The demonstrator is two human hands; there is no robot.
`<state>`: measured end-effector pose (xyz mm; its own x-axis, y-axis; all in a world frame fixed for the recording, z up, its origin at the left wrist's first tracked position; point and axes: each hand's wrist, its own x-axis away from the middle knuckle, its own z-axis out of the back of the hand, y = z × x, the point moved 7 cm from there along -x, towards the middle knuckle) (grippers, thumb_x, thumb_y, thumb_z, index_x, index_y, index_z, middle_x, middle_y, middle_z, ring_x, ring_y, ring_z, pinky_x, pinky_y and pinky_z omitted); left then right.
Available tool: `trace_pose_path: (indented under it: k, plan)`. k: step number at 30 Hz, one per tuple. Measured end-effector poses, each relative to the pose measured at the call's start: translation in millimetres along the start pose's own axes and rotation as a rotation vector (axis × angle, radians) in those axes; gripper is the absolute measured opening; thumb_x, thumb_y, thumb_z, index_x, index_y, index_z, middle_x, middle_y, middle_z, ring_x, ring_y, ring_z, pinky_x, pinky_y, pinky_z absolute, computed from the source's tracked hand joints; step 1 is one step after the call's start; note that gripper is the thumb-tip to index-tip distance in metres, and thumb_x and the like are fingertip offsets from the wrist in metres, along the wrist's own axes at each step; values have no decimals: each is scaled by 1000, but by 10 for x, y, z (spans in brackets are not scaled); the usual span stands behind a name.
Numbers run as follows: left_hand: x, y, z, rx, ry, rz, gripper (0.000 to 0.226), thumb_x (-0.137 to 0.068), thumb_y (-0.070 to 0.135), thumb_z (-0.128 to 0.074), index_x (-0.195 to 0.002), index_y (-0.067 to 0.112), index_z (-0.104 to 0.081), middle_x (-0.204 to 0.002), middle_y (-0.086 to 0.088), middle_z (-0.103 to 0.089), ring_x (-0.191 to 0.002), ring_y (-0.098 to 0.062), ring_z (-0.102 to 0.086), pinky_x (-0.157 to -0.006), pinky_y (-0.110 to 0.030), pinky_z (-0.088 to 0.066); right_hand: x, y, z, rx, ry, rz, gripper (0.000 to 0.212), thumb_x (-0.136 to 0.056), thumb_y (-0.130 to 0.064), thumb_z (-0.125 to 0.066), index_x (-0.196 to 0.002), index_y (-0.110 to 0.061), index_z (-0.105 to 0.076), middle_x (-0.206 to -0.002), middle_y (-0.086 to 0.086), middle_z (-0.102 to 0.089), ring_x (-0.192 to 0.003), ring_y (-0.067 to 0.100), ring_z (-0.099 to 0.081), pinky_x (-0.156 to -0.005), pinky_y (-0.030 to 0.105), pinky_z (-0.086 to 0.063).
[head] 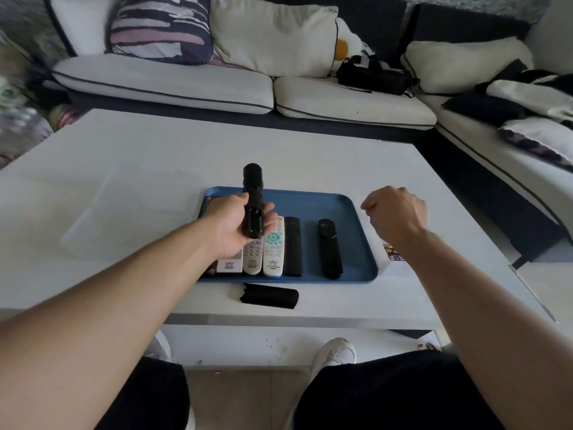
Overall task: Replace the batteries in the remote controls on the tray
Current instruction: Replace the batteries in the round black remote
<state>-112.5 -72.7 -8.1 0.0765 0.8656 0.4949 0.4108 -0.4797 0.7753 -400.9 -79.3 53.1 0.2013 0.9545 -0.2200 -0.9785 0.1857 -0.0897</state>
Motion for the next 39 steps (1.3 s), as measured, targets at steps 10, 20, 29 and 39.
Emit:
trace_pose_path:
  k: [10,20,29,39]
  plan:
    - [124,445,978,51,212,-278,28,-110,22,-36,-125,14,-58,-102,-16,-71,-83,-29,-68,-79,-43,-58,451,-2101,-250,-57,-204,572,28,-95,-20,-53,-104,-38,-72,-98,-4,-71,-79,19,-61,-67,31,-45]
    - [317,659,2005,-35,622,-461,31,-108,23,-33,-90,29,-58,-85,2,-73,-84,-24,-68,-84,-37,-50,697,-3443,-584,-113,-328,771,33,-96,-9,-58,-119,-28,-70,-122,5,-64,-107,26,-64,-83,33,-50]
    - [263,622,2238,90,573,-443,29,-109,20,-36,-93,24,-60,-90,-8,-72,-82,-30,-69,-86,-43,-60,747,-3969,-734,135,-485,873,35,-94,-1,-51,-123,-12,-67,-120,13,-60,-110,34,-60,-82,33,-46]
    - [252,594,2318,203,448,-372,27,-110,19,-33,-103,16,-59,-97,-13,-71,-92,-35,-72,-91,-45,-58,807,-4173,-945,220,-422,973,16,-86,-2,-56,-96,-8,-67,-80,3,-54,-79,27,-57,-68,32,-44]
